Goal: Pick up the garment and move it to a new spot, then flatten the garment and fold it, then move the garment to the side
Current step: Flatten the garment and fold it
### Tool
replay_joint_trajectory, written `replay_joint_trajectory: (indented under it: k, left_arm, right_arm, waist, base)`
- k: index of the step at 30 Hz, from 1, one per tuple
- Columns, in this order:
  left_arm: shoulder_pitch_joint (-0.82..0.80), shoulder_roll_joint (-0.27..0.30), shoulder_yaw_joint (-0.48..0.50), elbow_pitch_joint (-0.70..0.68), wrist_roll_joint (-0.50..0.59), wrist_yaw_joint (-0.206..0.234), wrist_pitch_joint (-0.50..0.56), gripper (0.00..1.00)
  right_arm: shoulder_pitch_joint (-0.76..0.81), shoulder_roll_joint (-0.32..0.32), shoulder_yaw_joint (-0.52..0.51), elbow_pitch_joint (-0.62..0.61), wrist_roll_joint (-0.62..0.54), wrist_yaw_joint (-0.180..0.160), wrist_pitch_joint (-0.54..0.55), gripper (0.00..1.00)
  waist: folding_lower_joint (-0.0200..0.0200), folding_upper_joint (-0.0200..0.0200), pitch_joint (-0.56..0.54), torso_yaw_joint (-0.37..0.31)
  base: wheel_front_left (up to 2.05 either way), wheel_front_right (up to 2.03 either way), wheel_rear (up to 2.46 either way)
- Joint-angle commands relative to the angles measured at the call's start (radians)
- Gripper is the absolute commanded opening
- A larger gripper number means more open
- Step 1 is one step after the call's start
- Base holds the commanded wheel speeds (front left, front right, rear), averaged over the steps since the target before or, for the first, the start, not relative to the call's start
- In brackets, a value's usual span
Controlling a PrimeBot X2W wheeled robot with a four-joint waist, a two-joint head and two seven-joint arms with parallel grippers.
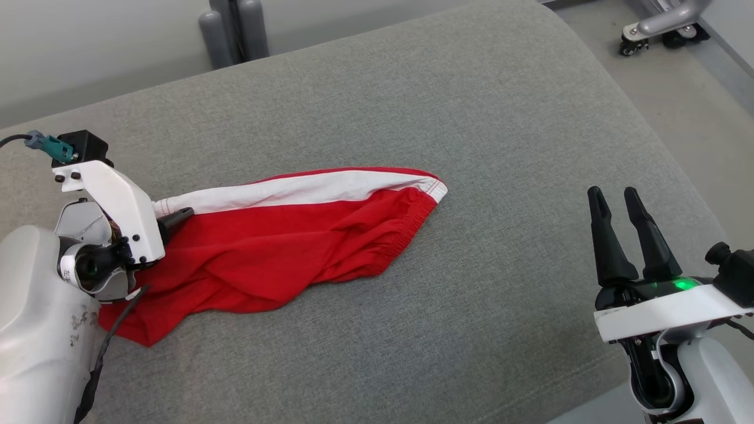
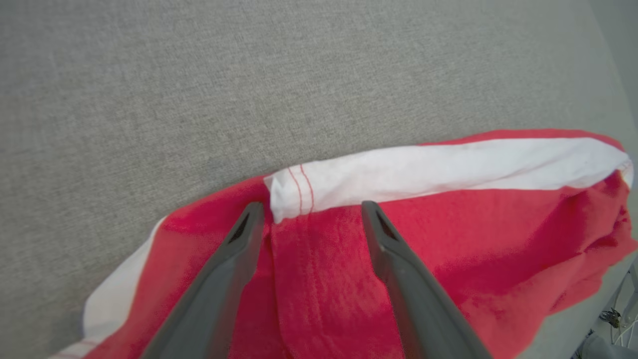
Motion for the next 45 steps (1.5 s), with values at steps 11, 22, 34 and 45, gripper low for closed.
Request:
replay_joint_trajectory:
  k: [11, 22, 34, 45]
  left_arm:
    - [-0.052, 0.005, -0.022, 0.056, -0.018, -0.016, -0.026, 0.0]
    - [-0.06, -0.021, -0.119, -0.029, -0.069, -0.022, -0.025, 0.0]
    - [0.063, 0.038, -0.214, -0.277, -0.217, -0.022, 0.064, 0.0]
    - [0.312, 0.129, -0.219, -0.543, -0.304, -0.013, 0.121, 0.0]
  right_arm:
    - [0.001, 0.004, -0.01, 0.007, -0.006, 0.0, 0.0, 1.0]
    - [0.017, -0.019, -0.019, 0.011, -0.011, 0.0, 0.0, 1.0]
    - [0.042, -0.042, -0.011, 0.029, -0.024, 0.0, 0.0, 1.0]
    - [0.078, -0.046, -0.009, 0.055, -0.029, 0.0, 0.0, 1.0]
  waist:
    - [0.0, 0.0, 0.01, -0.017]
    - [0.0, 0.0, -0.02, 0.089]
    - [0.0, 0.0, -0.089, 0.246]
    - [0.0, 0.0, -0.142, 0.281]
  base:
    - [0.0, 0.0, 0.0]
    - [0.0, 0.0, 0.0]
    - [0.0, 0.0, 0.0]
    - [0.0, 0.0, 0.0]
